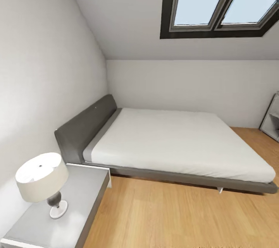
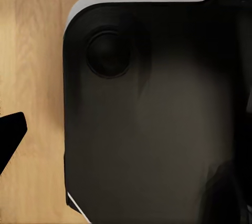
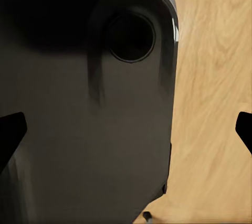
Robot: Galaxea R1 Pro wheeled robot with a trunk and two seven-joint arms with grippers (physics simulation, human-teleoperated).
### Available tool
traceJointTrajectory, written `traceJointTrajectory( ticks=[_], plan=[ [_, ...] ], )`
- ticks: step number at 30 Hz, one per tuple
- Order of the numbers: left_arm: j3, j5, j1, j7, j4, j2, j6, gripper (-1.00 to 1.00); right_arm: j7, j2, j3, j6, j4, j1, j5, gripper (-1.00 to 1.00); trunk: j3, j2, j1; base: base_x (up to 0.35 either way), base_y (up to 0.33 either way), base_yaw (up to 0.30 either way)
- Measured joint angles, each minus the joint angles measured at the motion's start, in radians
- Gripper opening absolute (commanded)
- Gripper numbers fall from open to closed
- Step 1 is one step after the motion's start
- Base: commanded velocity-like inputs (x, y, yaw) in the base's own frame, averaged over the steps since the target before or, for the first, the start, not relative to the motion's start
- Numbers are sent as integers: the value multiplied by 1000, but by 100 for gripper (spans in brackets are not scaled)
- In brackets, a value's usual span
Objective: Attach the digital camera to the camera tripod in the bedroom.
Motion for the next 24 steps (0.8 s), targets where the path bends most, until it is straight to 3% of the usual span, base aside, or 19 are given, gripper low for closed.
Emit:
traceJointTrajectory(
  ticks=[8,24],
  plan=[
    [-2,47,0,0,0,2,0,100,0,-1,0,0,0,0,0,100,0,0,0,0,0,-261],
    [-4,61,0,0,0,3,0,100,0,-1,0,0,0,0,0,100,0,0,0,0,0,-262]
  ],
)
